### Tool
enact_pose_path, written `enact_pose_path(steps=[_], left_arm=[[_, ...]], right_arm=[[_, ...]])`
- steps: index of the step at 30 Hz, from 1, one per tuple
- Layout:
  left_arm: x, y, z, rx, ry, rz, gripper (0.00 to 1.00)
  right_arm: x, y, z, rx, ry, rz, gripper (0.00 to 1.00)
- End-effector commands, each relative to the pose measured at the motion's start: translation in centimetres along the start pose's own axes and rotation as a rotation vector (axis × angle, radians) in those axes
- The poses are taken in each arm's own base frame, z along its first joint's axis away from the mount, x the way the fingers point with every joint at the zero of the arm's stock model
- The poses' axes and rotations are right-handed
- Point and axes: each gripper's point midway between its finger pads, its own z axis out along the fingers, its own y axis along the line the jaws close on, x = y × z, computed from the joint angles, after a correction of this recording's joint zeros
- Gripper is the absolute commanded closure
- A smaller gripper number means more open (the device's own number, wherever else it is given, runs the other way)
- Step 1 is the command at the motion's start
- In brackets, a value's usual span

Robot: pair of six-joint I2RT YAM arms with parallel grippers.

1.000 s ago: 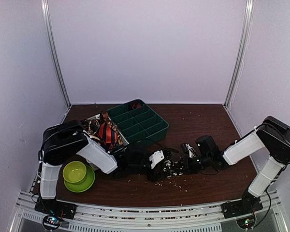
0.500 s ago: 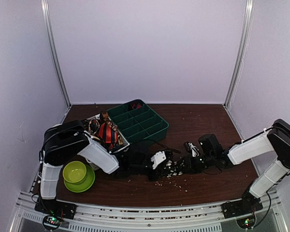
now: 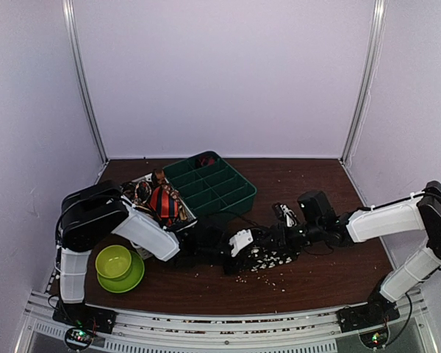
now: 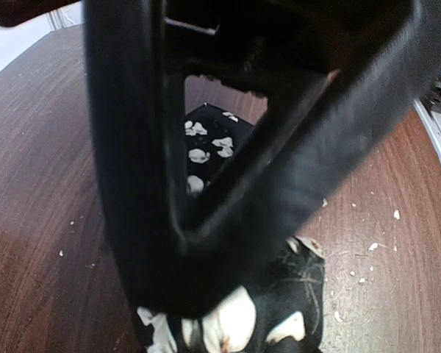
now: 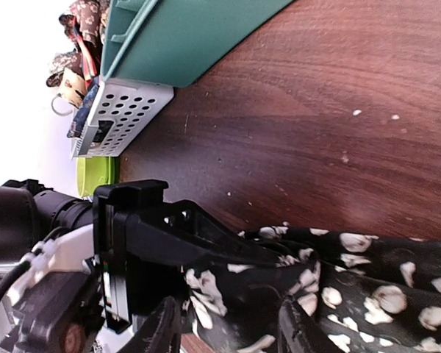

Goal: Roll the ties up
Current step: Roll the tie at the center of the board.

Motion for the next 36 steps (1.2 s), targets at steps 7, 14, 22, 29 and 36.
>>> enact_pose_path(steps=[7,14,22,29,36], left_arm=[[3.0,-0.7,0.0,0.034,0.122,-0.028,0.7],[2.0,-0.4,0.0,0.025,0.112,-0.02,0.48],[-2.6,0.4,-1.4,-0.013,-0.001,0.005,0.29],[-3.1,0.5,-0.9,-0.018,-0.047,-0.034,0.27],[-3.9,1.0,0.1,-0.029,-0.145,-0.149,0.26]], right_arm=[[2.0,-1.9,1.9,0.032,0.083,0.016,0.84],[2.4,-3.9,1.7,0.095,0.083,0.019,1.0],[3.3,-8.7,0.4,0.203,0.075,0.044,1.0],[4.0,-12.0,-0.5,0.3,0.071,0.057,1.0],[4.5,-12.7,-0.2,0.306,0.077,0.078,1.0]])
